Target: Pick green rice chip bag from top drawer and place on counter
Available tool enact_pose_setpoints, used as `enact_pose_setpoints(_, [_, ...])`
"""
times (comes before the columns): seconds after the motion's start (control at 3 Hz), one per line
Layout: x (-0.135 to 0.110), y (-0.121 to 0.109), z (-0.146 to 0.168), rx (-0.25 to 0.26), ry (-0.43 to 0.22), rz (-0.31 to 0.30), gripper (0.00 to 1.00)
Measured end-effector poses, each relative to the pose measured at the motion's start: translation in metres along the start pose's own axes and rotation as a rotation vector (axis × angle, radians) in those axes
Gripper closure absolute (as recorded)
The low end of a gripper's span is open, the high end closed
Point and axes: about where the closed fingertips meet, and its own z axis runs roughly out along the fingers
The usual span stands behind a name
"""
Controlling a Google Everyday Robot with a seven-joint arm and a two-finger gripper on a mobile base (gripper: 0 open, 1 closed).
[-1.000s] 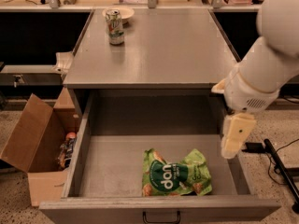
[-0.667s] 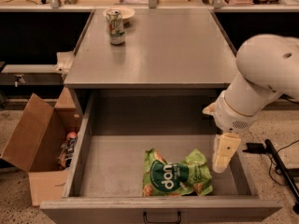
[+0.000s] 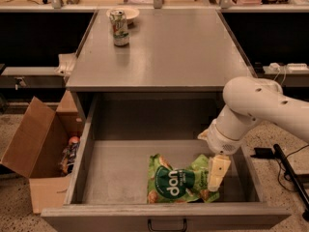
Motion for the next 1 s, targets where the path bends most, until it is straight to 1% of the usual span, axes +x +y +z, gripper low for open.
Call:
enact_pose_setpoints(0.33, [0.000, 0.000, 0.032, -0.036, -0.007, -0.013, 0.00])
enact_pose_setpoints(0.67, [0.001, 0.001, 0.050, -0.053, -0.008, -0.019, 0.18])
enact_pose_setpoints(1.0, [-0.003, 0.000, 0.051, -0.042, -0.007, -0.022, 0.43])
